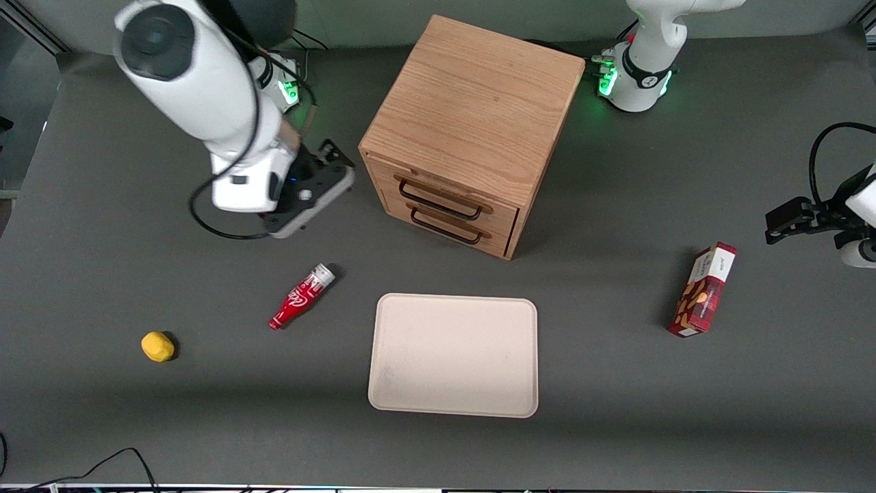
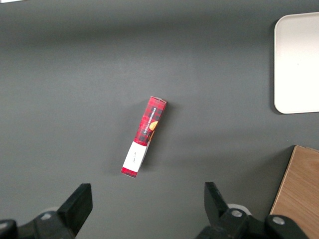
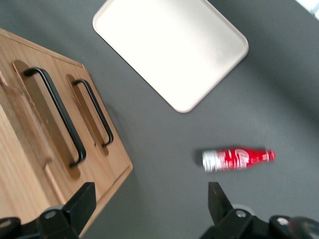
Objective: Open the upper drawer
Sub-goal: 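Move the right gripper to the upper drawer's black handle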
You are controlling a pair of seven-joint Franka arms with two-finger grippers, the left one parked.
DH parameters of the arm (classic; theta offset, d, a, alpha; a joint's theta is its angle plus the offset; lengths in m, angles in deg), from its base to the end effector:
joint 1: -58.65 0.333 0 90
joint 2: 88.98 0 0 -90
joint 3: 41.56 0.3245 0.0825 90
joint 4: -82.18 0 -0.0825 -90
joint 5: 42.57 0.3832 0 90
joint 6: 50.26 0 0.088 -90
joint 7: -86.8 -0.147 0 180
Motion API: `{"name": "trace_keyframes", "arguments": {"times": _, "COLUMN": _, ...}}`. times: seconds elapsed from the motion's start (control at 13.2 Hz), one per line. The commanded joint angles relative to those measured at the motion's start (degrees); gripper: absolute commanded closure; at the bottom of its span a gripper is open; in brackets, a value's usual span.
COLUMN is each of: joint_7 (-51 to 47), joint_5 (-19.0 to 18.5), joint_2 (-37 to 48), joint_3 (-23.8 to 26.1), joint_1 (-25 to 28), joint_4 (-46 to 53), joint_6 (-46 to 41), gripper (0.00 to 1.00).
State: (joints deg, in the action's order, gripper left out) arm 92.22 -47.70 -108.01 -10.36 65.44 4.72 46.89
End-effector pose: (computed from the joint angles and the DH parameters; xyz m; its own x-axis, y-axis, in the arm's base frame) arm 0.5536 0.3534 0.5310 0.7407 0.6688 0.0646 0.6719 -0.7369 -0.0745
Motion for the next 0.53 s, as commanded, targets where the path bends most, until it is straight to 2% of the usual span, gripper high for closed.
{"name": "trace_keyframes", "arguments": {"times": 0.0, "joint_7": 3.53, "joint_5": -2.96, "joint_2": -6.36, "joint_3": 3.68, "joint_1": 1.46, "joint_4": 2.84, "joint_6": 3.11, "gripper": 0.00}}
{"name": "trace_keyframes", "arguments": {"times": 0.15, "joint_7": 6.27, "joint_5": -2.96, "joint_2": -10.58, "joint_3": 6.05, "joint_1": 1.73, "joint_4": 2.41, "joint_6": 6.89, "gripper": 0.00}}
{"name": "trace_keyframes", "arguments": {"times": 0.46, "joint_7": 8.12, "joint_5": -2.26, "joint_2": -17.27, "joint_3": 9.75, "joint_1": 0.94, "joint_4": 2.32, "joint_6": 9.01, "gripper": 0.00}}
